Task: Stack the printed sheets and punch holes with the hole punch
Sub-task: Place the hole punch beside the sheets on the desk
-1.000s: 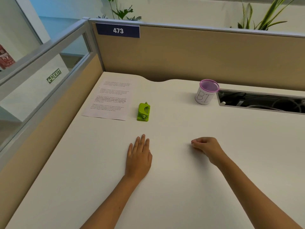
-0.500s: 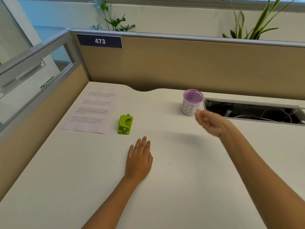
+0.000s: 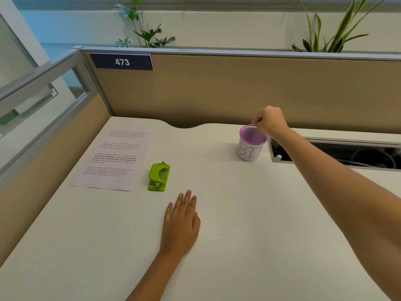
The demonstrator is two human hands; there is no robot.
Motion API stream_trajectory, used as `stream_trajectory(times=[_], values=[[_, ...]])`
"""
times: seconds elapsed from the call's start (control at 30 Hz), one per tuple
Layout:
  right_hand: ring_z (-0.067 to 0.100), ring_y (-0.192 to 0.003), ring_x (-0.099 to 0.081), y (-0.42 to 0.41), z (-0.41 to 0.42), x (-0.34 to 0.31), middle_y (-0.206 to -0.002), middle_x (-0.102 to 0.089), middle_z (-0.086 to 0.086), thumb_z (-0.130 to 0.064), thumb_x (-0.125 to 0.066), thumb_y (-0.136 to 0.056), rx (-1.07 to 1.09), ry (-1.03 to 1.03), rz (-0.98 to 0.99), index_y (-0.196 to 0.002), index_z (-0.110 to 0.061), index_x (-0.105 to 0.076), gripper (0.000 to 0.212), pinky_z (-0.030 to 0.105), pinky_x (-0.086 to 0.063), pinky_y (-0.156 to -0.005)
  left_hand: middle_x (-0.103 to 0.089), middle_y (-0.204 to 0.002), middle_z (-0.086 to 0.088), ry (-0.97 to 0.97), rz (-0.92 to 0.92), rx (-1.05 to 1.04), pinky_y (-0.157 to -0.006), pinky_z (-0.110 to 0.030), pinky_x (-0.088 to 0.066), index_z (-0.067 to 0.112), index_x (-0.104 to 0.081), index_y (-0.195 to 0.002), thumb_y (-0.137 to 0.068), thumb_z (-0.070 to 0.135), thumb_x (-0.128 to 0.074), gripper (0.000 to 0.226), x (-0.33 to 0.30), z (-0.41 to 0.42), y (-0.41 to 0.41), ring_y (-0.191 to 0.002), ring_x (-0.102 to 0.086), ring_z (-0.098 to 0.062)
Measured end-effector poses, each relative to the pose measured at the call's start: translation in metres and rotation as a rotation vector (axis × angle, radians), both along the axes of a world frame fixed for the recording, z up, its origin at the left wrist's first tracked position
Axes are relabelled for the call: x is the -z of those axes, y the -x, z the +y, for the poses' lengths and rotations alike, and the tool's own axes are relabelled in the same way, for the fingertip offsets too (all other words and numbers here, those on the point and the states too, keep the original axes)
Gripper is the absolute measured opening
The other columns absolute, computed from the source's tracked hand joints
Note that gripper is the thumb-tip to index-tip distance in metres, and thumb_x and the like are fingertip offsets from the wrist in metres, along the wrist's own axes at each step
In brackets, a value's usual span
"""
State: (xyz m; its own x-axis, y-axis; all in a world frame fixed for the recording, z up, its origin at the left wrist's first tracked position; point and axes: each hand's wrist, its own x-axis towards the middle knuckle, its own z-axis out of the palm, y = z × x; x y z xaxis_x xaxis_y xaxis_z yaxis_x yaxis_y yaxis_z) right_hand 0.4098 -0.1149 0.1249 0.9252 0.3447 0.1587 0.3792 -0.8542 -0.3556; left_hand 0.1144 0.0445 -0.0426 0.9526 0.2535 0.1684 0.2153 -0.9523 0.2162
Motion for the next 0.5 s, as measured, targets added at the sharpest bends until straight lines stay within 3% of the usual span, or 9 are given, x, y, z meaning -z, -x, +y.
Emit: stream_trajectory(times=[0.1, 0.23, 0.33, 0.5], values=[[0.042, -0.090, -0.063, 0.003, 0.001, 0.001, -0.091, -0.071, 0.027, 0.013, -0.046, -0.076, 0.002, -0.060, -0.071, -0.084, 0.010, -0.070, 0.026, 0.043, -0.052, -0.078, -0.043, -0.147, -0.004, 0.022, 0.003, -0.008, -0.108, -0.046, -0.034, 0.014, -0.050, -0.135, -0.089, 0.024, -0.041, 0.047, 0.001, 0.000, 0.000, -0.135, -0.040, -0.023], [0.035, -0.077, -0.060, 0.041, 0.002, 0.010, -0.079, -0.071, 0.018, -0.001, -0.055, -0.079, -0.043, -0.203, -0.189, -0.077, 0.002, -0.071, 0.016, 0.037, -0.045, -0.068, -0.043, -0.147, -0.005, 0.025, 0.011, -0.004, -0.108, -0.047, -0.035, 0.014, -0.050, -0.134, -0.089, 0.024, -0.041, 0.047, -0.001, 0.000, 0.001, -0.135, -0.041, -0.025], [0.033, -0.068, -0.058, 0.092, 0.002, 0.039, -0.070, -0.067, 0.020, -0.004, -0.059, -0.081, -0.181, -0.234, -0.117, -0.070, 0.003, -0.067, 0.015, 0.038, -0.042, -0.064, -0.042, -0.147, -0.005, 0.034, 0.015, -0.002, -0.108, -0.046, -0.034, 0.014, -0.049, -0.135, -0.090, 0.025, -0.039, 0.048, -0.001, 0.001, 0.001, -0.136, -0.040, -0.024], [0.025, -0.068, -0.062, 0.185, -0.012, 0.104, -0.075, -0.069, 0.012, -0.003, -0.065, -0.081, -0.365, -0.218, 0.147, -0.078, -0.005, -0.074, 0.009, 0.029, -0.045, -0.066, -0.037, -0.150, -0.004, 0.055, 0.023, 0.001, -0.111, -0.045, -0.029, 0.014, -0.045, -0.138, -0.092, 0.024, -0.040, 0.048, 0.000, 0.001, 0.000, -0.139, -0.034, -0.023]])
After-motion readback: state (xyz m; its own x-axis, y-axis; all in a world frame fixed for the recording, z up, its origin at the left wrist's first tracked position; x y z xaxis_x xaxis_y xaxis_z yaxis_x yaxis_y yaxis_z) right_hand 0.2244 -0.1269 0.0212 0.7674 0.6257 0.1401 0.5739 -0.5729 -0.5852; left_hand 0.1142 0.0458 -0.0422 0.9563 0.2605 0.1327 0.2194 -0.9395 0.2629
